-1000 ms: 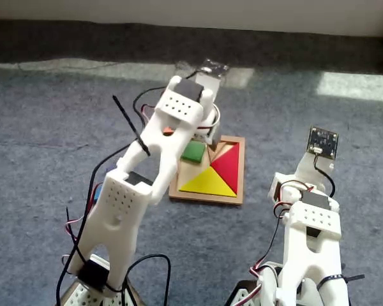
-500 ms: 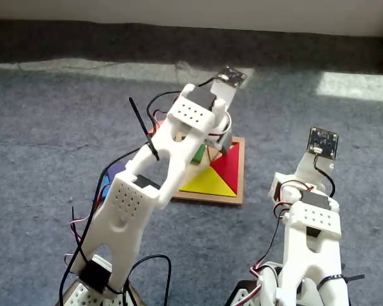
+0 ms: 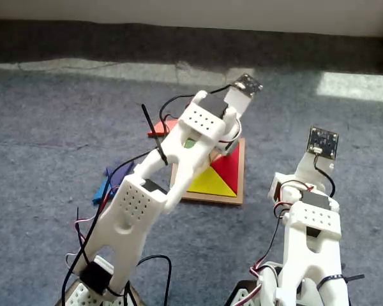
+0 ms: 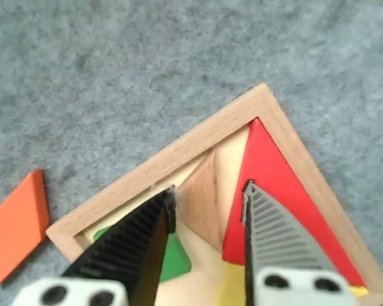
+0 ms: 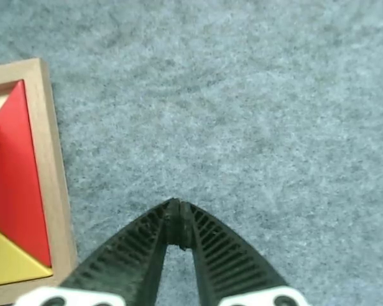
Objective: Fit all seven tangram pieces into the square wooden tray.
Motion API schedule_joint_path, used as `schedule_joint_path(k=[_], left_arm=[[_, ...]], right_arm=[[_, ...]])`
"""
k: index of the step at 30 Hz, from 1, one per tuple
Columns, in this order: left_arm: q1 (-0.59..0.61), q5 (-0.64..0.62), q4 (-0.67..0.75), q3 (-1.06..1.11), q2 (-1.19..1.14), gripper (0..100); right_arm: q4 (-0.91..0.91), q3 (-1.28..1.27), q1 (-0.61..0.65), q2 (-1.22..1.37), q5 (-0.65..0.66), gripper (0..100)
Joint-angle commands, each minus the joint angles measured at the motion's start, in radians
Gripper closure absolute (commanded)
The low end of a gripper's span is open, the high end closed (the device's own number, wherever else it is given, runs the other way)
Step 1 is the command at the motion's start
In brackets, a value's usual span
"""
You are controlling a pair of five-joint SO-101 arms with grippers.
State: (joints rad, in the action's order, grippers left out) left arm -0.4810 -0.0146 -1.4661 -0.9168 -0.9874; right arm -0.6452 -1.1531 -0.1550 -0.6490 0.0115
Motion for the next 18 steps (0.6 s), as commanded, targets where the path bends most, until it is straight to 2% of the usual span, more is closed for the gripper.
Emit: schedule_joint_path(k=[1, 10, 14, 18], left_arm=[[-0.021, 0.006, -0.057, 0.002, -0.007, 82], [0.001, 0.002, -0.146, -0.013, 0.021, 82], [0.007, -0.031, -0.284, -0.131, 0.133, 83], [0.054, -0.069, -0.302, -0.128, 0.292, 83]], right_arm=[[0.018, 0.008, -0.008, -0.035, -0.002, 98.9], [0.018, 0.008, -0.008, -0.035, -0.002, 98.9], [0.018, 0.01, -0.01, -0.036, -0.002, 98.9], [-0.004, 0.012, -0.01, -0.042, -0.003, 98.9]])
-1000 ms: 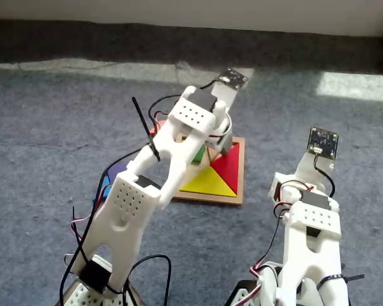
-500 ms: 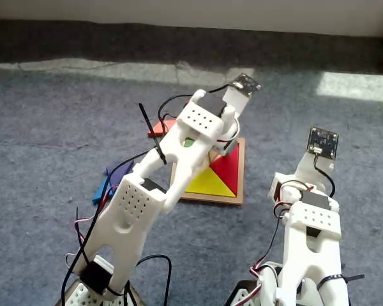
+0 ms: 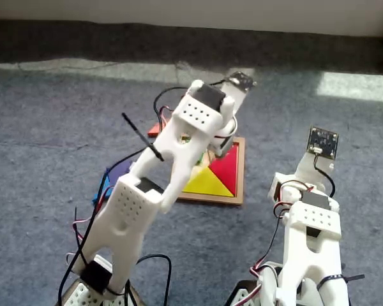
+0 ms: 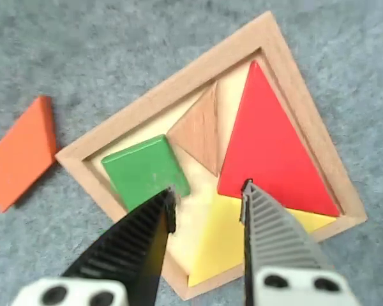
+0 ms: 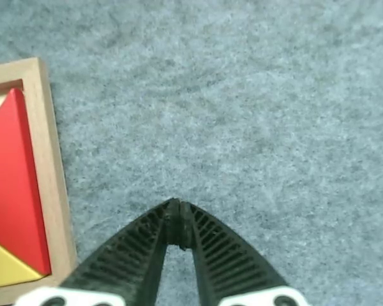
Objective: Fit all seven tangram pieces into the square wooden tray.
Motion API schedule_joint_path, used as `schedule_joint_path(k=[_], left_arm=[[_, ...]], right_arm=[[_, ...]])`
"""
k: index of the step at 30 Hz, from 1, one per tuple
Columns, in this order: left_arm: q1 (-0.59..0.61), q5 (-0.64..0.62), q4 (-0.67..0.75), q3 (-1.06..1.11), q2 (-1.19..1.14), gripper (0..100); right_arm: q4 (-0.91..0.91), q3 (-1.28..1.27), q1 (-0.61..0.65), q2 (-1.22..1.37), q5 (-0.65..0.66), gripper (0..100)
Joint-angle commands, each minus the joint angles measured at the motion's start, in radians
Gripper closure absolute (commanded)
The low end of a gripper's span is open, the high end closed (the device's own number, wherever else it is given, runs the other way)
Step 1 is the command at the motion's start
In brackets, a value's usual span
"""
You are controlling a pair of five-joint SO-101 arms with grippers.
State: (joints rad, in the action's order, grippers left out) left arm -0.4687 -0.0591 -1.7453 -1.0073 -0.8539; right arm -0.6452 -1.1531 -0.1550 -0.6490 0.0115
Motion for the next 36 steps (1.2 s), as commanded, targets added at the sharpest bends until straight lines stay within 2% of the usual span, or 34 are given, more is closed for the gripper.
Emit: schedule_joint_path(k=[1, 8, 12, 15, 18, 23, 28, 34, 36], left_arm=[[0.062, -0.025, -0.023, -0.015, 0.203, 83], [0.225, -0.02, -0.023, 0.24, 0.568, 83], [0.309, -0.018, -0.021, 0.449, 0.805, 83], [0.366, -0.017, -0.021, 0.627, 0.98, 83], [0.444, -0.017, -0.018, 0.822, 1.147, 83], [0.619, -0.017, 0.155, 1.214, 1.409, 83], [0.773, -0.017, 0.402, 1.618, 1.603, 82], [0.834, -0.014, 0.603, 1.919, 1.695, 82], [0.834, 0.032, 0.658, 1.979, 1.695, 82]], right_arm=[[-0.031, 0.013, -0.01, -0.042, -0.003, 98.9], [-0.309, 0.277, 0.048, -0.035, -0.002, 98.8], [-0.438, 0.432, 0.177, -0.033, -0.009, 98.3], [-0.49, 0.507, 0.3, -0.031, -0.023, 92.3], [-0.496, 0.544, 0.4, -0.03, -0.157, 85.9], [-0.498, 0.634, 0.524, 0.101, -0.216, 85.4], [-0.499, 0.783, 0.573, 0.346, -0.216, 85.4], [-0.499, 0.981, 0.59, 0.615, -0.216, 85.4], [-0.499, 1.044, 0.59, 0.7, -0.216, 85.1]])
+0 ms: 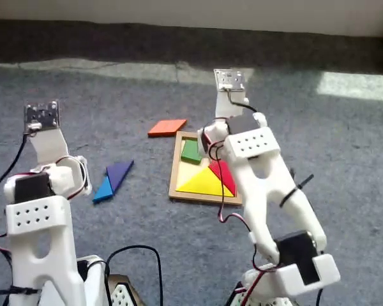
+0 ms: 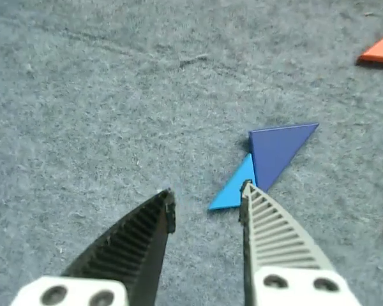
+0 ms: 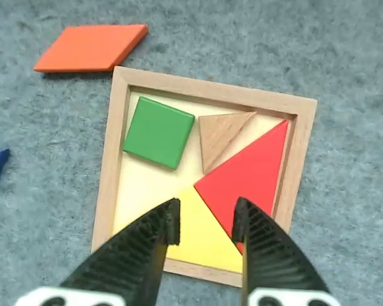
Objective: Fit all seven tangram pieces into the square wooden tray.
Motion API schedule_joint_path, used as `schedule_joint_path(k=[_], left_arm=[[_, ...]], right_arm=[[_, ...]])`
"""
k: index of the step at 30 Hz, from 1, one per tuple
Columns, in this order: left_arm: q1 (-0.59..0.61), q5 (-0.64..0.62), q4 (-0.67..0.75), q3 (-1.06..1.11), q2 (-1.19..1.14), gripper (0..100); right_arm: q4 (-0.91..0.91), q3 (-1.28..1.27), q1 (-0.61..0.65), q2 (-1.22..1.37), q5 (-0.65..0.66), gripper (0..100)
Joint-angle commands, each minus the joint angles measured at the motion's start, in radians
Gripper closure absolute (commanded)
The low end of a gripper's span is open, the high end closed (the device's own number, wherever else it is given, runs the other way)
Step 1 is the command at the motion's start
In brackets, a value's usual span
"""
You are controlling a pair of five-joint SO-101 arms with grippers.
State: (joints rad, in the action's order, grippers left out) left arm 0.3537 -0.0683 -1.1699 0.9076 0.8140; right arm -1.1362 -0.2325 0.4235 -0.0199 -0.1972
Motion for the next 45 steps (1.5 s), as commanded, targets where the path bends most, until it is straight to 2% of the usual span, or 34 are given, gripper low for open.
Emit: schedule_joint_path(k=[1, 5, 9, 17, 20, 25, 29, 32, 45], left_arm=[[0.012, 0.06, 0.11, 0.091, 0.027, 82], [0.012, 0.066, 0.224, 0.196, 0.027, 82], [0.01, 0.068, 0.281, 0.249, 0.027, 82], [0.008, 0.069, 0.279, 0.263, 0.027, 82], [0.01, 0.069, 0.276, 0.263, 0.027, 82], [0.008, 0.114, 0.275, 0.263, 0.027, 82], [0.008, 0.114, 0.273, 0.263, 0.027, 82], [0.008, 0.115, 0.273, 0.263, 0.027, 82], [0.008, 0.117, 0.273, 0.263, 0.027, 82]], right_arm=[[-0.012, 0.156, 0.012, 0.111, -0.008, 85.0], [-0.088, 0.332, 0.012, 0.278, -0.017, 84.9], [-0.188, 0.549, 0.004, 0.44, -0.101, 84.9], [-0.351, 0.952, -0.035, 0.739, -0.107, 84.9], [-0.415, 1.082, -0.067, 0.826, -0.149, 84.9], [-0.532, 1.265, -0.074, 0.952, -0.164, 84.8], [-0.621, 1.399, -0.074, 1.006, -0.18, 80.6], [-0.627, 1.463, -0.071, 1.01, -0.192, 79.5], [-0.627, 1.437, -0.076, 1.02, -0.192, 79.6]])
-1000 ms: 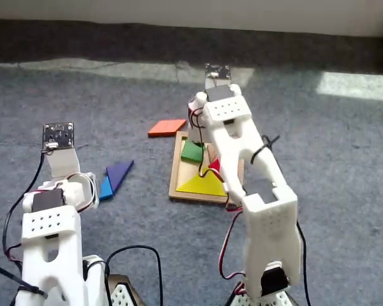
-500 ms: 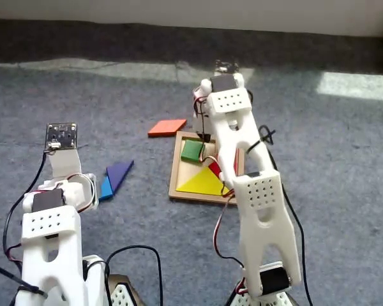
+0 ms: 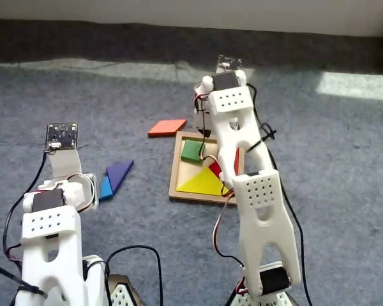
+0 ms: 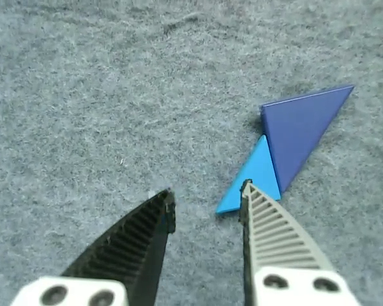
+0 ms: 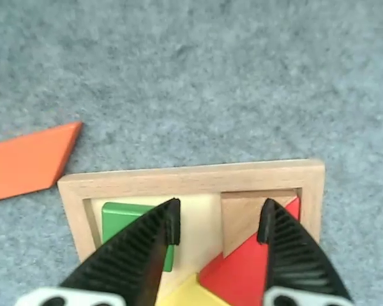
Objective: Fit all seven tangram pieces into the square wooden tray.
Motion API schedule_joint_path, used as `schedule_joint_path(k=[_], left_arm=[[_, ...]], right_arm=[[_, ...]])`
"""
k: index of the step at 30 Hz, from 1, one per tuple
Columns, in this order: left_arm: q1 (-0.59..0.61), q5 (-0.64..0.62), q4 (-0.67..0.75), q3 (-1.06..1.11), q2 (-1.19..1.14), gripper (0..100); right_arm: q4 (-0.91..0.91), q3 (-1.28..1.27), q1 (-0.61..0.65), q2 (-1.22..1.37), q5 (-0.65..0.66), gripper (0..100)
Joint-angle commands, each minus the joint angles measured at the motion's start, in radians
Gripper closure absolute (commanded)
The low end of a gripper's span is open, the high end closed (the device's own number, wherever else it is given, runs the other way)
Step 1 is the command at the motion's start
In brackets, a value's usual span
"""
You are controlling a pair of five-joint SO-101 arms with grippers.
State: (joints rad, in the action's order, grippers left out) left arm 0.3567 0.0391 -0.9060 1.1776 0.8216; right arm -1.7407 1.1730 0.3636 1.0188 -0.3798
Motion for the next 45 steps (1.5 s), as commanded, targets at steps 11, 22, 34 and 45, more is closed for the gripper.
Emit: schedule_joint_path(k=[11, 22, 34, 45], left_arm=[[0.007, 0.009, 0.009, -0.005, 0.019, 82], [0.007, 0.009, 0.009, -0.005, 0.019, 82], [0.007, 0.009, 0.009, -0.005, 0.019, 82], [0.007, 0.009, 0.011, -0.005, 0.019, 82]], right_arm=[[-0.022, -0.067, -0.01, -0.016, -0.009, 79.6], [-0.021, -0.107, 0.096, -0.013, 0.032, 79.6], [-0.024, -0.113, 0.159, -0.079, 0.087, 79.6], [-0.021, -0.268, 0.108, -0.176, 0.106, 79.6]])
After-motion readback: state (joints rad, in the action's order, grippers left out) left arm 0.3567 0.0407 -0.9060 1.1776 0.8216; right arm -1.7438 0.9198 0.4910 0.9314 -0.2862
